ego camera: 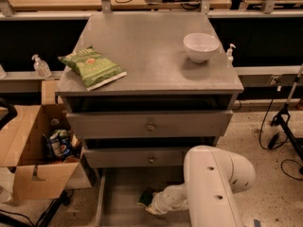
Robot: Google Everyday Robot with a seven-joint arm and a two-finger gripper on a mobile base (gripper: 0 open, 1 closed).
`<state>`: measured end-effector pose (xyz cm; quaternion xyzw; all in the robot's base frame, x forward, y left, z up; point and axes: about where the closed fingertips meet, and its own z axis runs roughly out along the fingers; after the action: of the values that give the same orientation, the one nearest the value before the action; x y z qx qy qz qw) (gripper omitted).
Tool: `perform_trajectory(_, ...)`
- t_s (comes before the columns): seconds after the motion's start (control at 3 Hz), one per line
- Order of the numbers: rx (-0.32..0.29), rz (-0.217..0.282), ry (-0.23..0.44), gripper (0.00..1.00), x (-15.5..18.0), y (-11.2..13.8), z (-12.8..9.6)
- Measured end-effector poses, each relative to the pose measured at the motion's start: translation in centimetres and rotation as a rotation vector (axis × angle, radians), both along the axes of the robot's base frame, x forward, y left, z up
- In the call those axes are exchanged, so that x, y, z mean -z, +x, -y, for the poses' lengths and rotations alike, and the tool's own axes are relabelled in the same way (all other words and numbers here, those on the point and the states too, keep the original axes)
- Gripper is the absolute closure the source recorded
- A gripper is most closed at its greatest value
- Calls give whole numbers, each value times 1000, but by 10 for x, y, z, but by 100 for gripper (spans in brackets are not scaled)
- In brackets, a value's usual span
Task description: Pick sponge from bottom drawer and place on counter
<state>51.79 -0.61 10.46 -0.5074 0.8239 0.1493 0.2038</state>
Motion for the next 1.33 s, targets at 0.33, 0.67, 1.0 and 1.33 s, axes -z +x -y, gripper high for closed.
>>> perform_trajectory(0.33, 0, 2, -13, 100, -6, 2, 1)
perform_trajectory(0.67, -39, 27, -27, 100, -55, 0, 1)
perform_trajectory(1.0, -145, 55, 4, 100, -129, -25, 2)
perform_trajectory(1.33, -241, 71, 28, 100, -201, -53, 5)
